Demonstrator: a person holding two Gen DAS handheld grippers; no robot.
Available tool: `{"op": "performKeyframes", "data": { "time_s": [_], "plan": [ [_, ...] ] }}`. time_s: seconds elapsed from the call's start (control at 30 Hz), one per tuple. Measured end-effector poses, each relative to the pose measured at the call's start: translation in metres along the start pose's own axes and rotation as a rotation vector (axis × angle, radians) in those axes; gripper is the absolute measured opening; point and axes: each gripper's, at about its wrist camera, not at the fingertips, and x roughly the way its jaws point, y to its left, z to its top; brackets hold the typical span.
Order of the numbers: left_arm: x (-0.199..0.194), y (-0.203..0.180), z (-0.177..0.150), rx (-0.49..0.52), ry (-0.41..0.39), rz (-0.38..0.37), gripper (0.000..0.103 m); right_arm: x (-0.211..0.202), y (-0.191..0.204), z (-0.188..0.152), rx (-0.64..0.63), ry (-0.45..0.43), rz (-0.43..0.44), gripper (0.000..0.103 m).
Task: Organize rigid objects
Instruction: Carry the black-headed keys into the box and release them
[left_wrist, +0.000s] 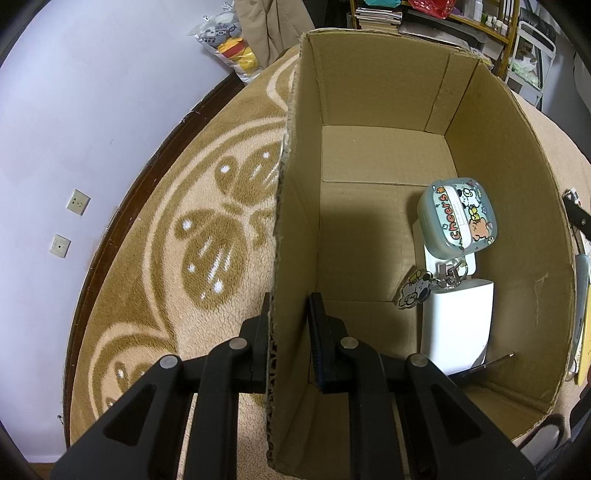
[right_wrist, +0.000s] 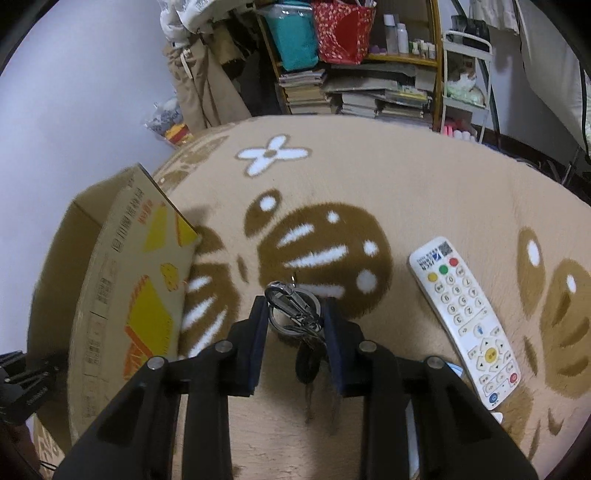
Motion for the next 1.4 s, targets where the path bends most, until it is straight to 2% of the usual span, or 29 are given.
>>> {"op": "performKeyframes", "data": {
  "time_s": [0.5,0.67,0.93,1.07,1.23,1.4],
  "plan": [
    [0.000,0.000,0.000,0.000,0.000,0.000,0.016,-0.028,0.021,0.011,-0.034,-0.091,0.031,0.030],
    [0.000,-0.001,0.000,0.007,-0.001,0.004,0.016,-0.041,0.034,0.018,-0.062,-0.125,0.071,0.030],
    [-0.001,-0.005,0.000,0.015,-0.003,0.014,0.016,-0.095,0.069,0.031,-0.120,-0.271,0.169,0.030],
    [-0.002,-0.006,0.000,0.017,-0.003,0.017,0.016,-0.112,0.090,0.029,-0.156,-0.307,0.221,0.030],
    [-0.002,-0.005,0.001,0.012,-0.001,0.011,0.016,-0.114,0.115,0.021,-0.224,-0.307,0.241,0.030],
    [-0.002,-0.004,0.001,0.012,-0.001,0.011,0.016,-0.099,0.129,0.009,-0.262,-0.258,0.264,0.030]
  ]
}}
